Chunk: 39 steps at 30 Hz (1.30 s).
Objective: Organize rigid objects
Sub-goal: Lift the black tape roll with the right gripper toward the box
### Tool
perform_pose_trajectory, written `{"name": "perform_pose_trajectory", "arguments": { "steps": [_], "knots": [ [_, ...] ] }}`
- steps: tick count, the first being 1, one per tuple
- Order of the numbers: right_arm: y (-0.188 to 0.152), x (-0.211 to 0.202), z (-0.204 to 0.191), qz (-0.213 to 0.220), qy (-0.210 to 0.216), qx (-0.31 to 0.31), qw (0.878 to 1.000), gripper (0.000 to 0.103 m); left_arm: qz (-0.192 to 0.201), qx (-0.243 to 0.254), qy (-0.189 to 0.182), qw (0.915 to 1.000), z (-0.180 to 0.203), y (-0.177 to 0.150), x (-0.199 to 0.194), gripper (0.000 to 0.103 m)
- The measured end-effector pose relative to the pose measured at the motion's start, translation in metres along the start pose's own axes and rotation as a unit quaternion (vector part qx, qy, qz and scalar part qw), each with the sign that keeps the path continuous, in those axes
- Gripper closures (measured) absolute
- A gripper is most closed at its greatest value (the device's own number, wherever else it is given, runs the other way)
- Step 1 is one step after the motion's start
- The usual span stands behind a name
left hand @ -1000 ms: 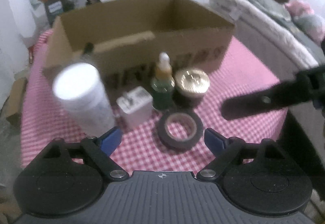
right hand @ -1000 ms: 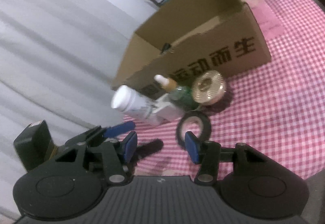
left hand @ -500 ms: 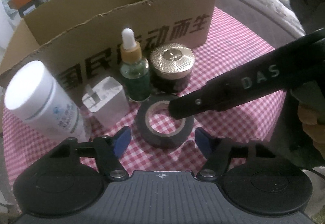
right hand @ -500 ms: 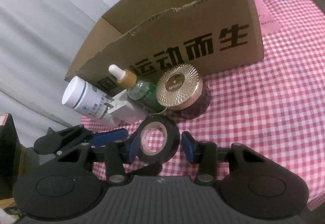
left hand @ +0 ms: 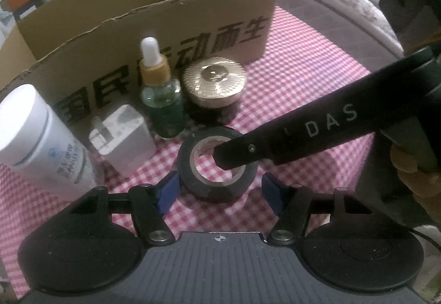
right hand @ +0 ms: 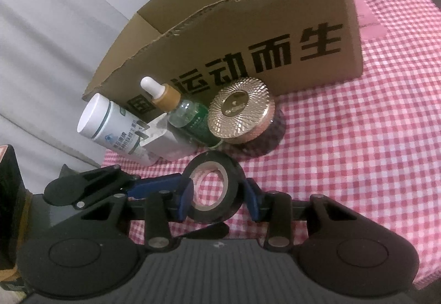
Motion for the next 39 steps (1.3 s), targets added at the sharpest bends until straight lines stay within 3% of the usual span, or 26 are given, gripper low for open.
{"name": "perform_pose_trajectory", "arguments": {
  "steps": [16,27,39],
  "knots": [
    [-0.002,0.003,-0.005,0.005,-0.025,-0.064,0.998,0.061,-0.002,0.042,0.016,0.999,0.005,0.002,0.015,0.035],
    [-0.004,0.013,-0.011,0.013,-0.045,-0.119,0.992,0.08,0.003,0.029,0.02,0.9994,0.003,0.003,0.014,0.037],
    [-0.003,0.008,-0.011,0.017,-0.046,-0.107,0.993,0.081,0.009,0.032,0.023,0.9992,0.006,0.004,0.005,0.038]
  ]
}}
Point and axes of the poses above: each gripper's, at about its wrist camera, not at the fingertips, and x roughly the way its jaws point, z to its right, y to its top, the point moved 8 cm from there along x, roughly the way its jaws point, and after that the axes turned 14 degrees about z, right-handed, at the moved point
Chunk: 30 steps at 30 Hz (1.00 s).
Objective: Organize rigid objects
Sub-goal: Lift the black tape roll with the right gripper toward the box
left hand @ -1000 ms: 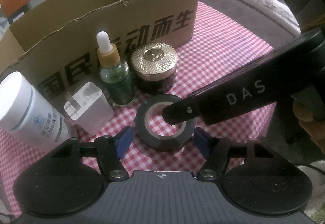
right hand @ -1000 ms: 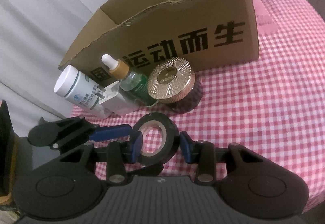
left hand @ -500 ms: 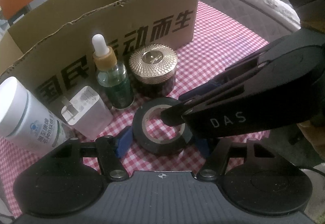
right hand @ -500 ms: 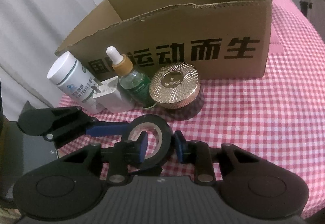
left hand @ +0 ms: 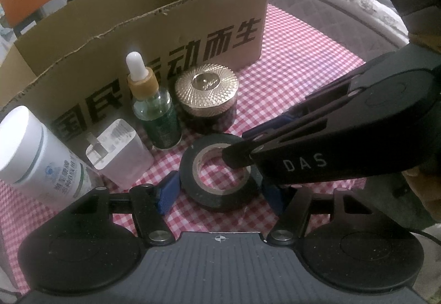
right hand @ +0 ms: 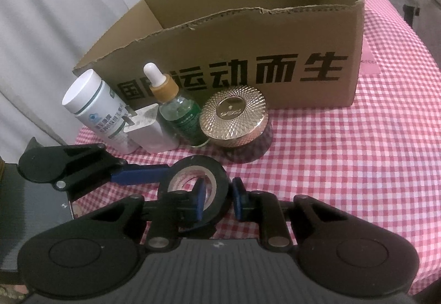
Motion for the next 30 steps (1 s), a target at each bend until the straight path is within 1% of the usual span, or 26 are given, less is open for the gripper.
{"name": "perform_pose_trajectory", "arguments": {
  "steps": [12,21,26,30],
  "knots": [
    [0.01,-0.016,-0.01,0.017,-0.002,-0.007,1.0,0.081,0.026,0.003,0.009,0.9996,0.003,0.008,-0.022,0.038],
    [0.017,-0.041,-0.022,0.037,-0.002,-0.02,0.999,0.081,0.049,0.003,0.019,0.9986,0.003,0.013,-0.04,0.038],
    [0.024,-0.059,-0.03,0.052,-0.001,-0.032,0.998,0.081,0.068,0.003,0.027,0.9973,0.002,0.019,-0.055,0.038],
    [0.035,-0.074,-0.042,0.068,0.0,-0.048,0.997,0.081,0.09,0.003,0.035,0.9953,-0.001,0.031,-0.069,0.038]
  ]
}}
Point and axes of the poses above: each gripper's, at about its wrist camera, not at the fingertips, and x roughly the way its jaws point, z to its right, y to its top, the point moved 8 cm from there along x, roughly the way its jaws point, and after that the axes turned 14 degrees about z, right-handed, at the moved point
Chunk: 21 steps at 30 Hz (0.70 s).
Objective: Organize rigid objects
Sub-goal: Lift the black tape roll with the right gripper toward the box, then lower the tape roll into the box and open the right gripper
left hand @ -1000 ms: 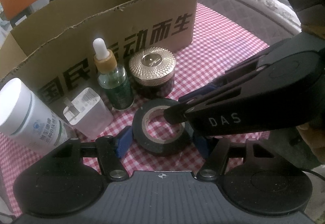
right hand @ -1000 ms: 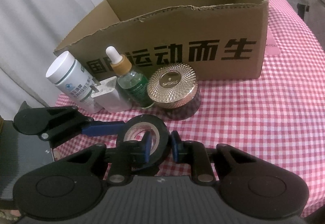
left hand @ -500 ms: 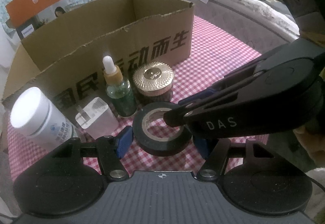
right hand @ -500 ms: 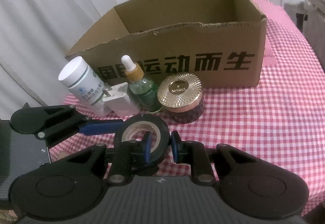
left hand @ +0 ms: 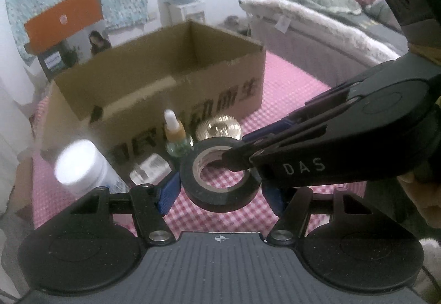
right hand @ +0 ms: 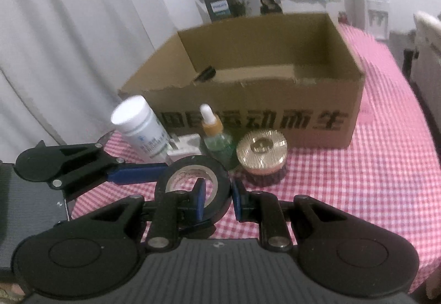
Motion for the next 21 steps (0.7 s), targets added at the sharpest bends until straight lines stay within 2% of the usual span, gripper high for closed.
{"name": "perform_pose_trajectory", "arguments": {
  "steps": [6,11,15,21],
  "knots": [
    [0.037,-0.017,-0.014,0.035,0.009,-0.026,0.999,0.081,0.035,-0.005,0.007,0.9994,-0.016,0.036,-0.012,0.038],
    [0.077,-0.014,-0.02,0.048,0.026,-0.037,0.998,0.081,0.045,-0.004,0.012,0.9989,-0.037,0.069,-0.006,0.038],
    [0.109,0.004,-0.017,0.039,0.042,-0.034,0.998,0.081,0.033,-0.014,0.011,0.9993,-0.059,0.089,0.009,0.038],
    [0.147,0.062,-0.002,-0.002,0.068,-0.005,0.998,0.081,-0.022,-0.028,0.008,0.9993,-0.1,0.107,0.054,0.038]
  ]
}}
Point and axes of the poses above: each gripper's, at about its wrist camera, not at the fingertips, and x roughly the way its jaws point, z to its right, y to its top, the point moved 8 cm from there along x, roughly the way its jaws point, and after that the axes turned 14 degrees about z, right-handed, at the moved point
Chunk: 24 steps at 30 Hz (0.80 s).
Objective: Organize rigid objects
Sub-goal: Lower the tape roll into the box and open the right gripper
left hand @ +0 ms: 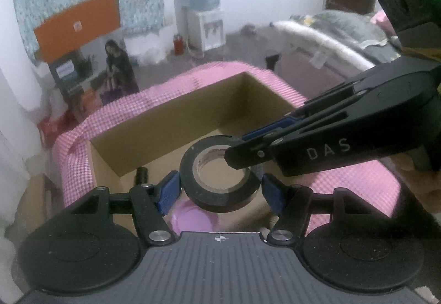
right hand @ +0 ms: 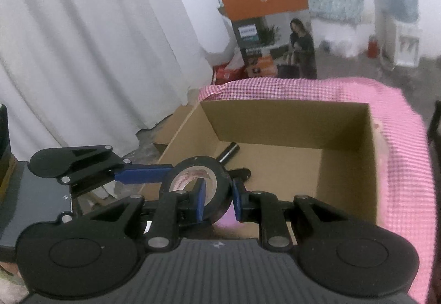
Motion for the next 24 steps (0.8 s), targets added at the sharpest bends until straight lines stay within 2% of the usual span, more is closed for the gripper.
{"name": "perform_pose_trajectory", "arguments": {
  "steps": [7,14,18,24],
  "knots": [
    [0.018,0.077,0.038,-0.06,0.01,0.04,0.997,0.081,-0.086,-0.02,-0.003,0.9961,-0.041,0.002,0.068,0.038],
    [0.01,0.152,0.076,-0.123,0.003,0.083,0.989,0.081,-0.166,-0.033,0.002,0.9857,-0.063,-0.019,0.133,0.038],
    [0.002,0.181,0.093,-0.142,-0.003,0.093,0.985,0.081,-0.191,-0.034,0.009,0.9809,-0.073,-0.027,0.16,0.038],
    [-0.007,0.215,0.108,-0.159,-0.007,0.101,0.982,0.08,-0.215,-0.037,0.017,0.9758,-0.081,-0.04,0.179,0.038]
  ]
}}
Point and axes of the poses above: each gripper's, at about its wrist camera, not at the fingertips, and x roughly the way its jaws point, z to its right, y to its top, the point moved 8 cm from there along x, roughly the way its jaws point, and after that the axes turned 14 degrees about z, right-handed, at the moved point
